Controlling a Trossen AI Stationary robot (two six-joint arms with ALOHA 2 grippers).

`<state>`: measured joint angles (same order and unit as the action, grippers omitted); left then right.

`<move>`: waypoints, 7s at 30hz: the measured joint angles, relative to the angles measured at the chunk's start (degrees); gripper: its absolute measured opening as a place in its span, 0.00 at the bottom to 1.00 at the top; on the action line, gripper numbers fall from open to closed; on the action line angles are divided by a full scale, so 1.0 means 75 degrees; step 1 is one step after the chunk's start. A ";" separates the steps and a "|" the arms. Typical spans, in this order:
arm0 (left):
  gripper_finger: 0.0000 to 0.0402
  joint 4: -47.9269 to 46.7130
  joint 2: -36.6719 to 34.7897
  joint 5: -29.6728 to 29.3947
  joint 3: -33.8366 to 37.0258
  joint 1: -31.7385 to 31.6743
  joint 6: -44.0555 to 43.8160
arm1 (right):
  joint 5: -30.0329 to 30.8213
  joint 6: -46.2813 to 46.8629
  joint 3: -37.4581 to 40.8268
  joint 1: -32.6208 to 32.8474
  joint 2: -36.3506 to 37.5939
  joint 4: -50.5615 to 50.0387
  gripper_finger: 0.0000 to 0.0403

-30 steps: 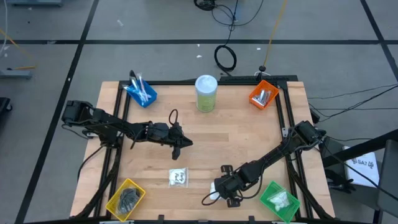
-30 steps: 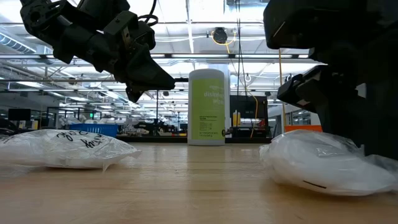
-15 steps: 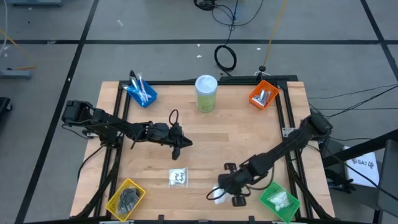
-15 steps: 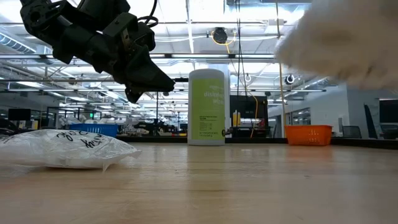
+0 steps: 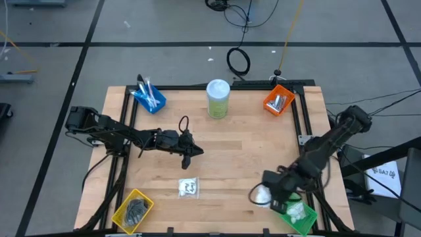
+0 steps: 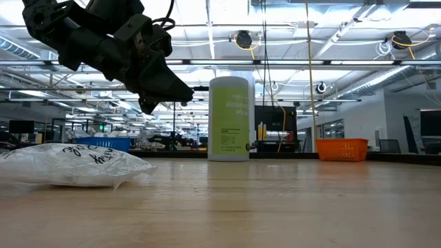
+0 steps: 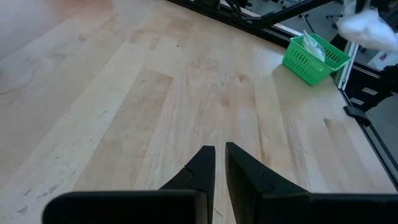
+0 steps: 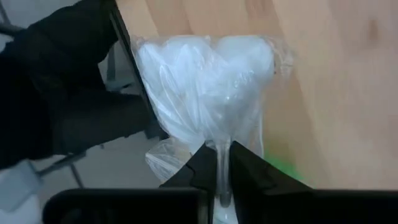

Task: Pick & Place Travel size toiletries
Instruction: Put the cotton pack into the green bin

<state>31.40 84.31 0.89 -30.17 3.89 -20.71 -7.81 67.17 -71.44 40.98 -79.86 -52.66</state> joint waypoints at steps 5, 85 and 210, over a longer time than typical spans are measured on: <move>0.09 -0.0027 0.0000 0.0000 0.0000 0.0002 0.0062 | -0.0060 0.2380 0.0518 0.0934 0.0323 -0.0082 0.03; 0.35 -0.8591 0.1525 -0.0557 -0.4430 0.3223 -0.2853 | 0.4186 -0.7654 0.3871 -0.1417 0.0455 0.9899 0.46; 0.40 -0.9031 -0.2232 -0.4054 -0.3905 0.1520 -0.0306 | 0.1211 0.7396 0.3448 0.3931 0.1264 0.3129 0.37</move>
<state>-36.34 67.57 -29.52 -59.46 15.29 -23.00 1.27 122.64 -45.58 70.46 -70.37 -29.20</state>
